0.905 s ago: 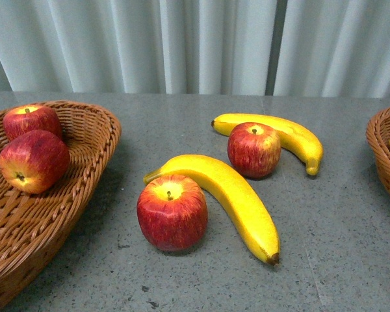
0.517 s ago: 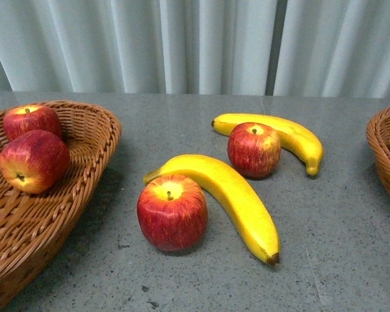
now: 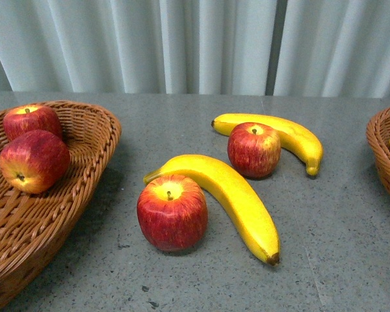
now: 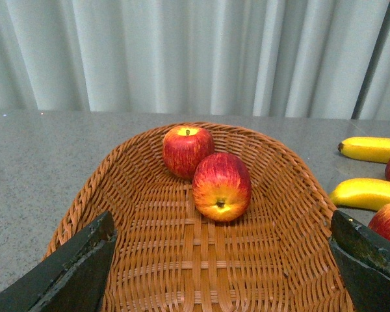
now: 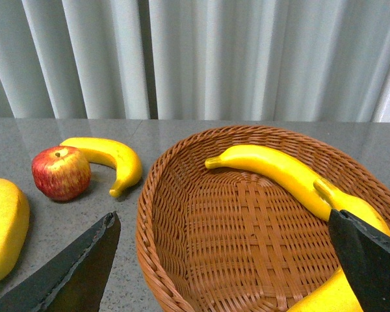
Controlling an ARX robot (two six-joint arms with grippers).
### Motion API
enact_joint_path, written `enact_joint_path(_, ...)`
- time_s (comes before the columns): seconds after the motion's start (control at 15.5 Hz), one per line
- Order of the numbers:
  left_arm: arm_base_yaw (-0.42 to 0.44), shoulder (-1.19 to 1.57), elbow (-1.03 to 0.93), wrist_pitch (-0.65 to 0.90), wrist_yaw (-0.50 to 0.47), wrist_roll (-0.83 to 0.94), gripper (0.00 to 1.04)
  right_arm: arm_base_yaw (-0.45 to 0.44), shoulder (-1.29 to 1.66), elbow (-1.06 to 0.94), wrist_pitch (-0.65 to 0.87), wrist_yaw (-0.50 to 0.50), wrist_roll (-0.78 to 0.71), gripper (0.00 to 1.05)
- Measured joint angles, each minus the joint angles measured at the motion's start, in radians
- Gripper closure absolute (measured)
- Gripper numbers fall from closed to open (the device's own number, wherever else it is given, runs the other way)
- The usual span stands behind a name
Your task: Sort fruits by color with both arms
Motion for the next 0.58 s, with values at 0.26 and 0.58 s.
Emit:
enact_joint_path(0.26, 0.000, 0.000, 0.000, 0.000, 0.000, 0.000, 0.07, 0.000, 0.000, 0.000, 0.000, 0.000, 0.000, 0.06)
enact_joint_path(0.58, -0.003, 0.384, 0.210, -0.030, -0.369, -0.016, 0.07, 0.000, 0.000, 0.000, -0.002, 0.000, 0.000, 0.06)
